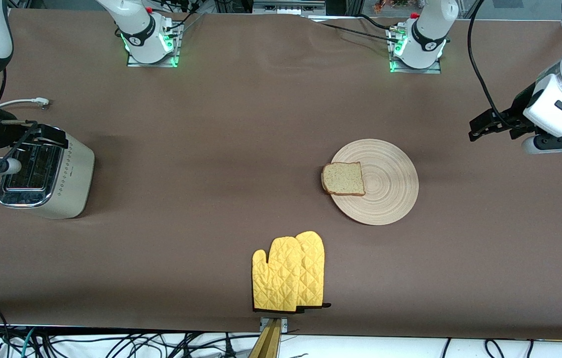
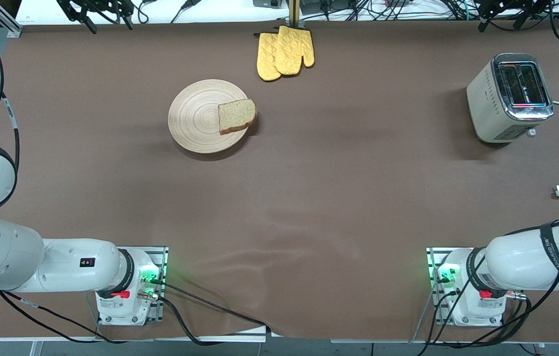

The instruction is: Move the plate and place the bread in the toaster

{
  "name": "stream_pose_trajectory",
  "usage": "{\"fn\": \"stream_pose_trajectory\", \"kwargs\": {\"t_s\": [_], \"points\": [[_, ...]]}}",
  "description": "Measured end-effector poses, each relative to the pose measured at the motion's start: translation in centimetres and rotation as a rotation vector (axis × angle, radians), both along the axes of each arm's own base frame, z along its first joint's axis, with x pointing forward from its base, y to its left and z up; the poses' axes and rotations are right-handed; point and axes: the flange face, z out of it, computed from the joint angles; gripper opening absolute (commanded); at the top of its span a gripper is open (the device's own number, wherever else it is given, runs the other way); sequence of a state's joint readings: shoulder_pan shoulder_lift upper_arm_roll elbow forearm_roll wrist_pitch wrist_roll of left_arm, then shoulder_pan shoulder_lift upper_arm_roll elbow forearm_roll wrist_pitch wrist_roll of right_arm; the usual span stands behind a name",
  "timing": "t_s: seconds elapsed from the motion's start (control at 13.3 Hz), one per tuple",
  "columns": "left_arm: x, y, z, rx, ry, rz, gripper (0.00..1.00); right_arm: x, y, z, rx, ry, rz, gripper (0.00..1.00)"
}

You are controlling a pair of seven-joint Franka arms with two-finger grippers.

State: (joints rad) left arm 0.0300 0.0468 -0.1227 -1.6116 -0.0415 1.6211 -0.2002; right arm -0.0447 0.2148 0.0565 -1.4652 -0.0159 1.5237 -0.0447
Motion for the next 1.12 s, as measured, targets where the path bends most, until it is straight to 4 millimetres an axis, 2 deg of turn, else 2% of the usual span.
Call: {"fn": "stream_pose_trajectory", "kwargs": {"t_s": [0.6, 0.9, 1.12], "points": [[-0.3, -1.7, 0.0, -0.001, 0.010, -0.028, 1.00, 0.0, 0.0, 0.0, 0.000, 0.000, 0.000, 1.00], [0.0, 0.7, 0.0, 0.000, 0.009, 0.015, 1.00, 0.0, 0.0, 0.0, 0.000, -0.001, 0.000, 1.00], [0.0, 1.4, 0.1, 0.000, 0.008, 0.027, 1.00, 0.0, 0.0, 0.0, 0.000, -0.001, 0.000, 1.00]]}}
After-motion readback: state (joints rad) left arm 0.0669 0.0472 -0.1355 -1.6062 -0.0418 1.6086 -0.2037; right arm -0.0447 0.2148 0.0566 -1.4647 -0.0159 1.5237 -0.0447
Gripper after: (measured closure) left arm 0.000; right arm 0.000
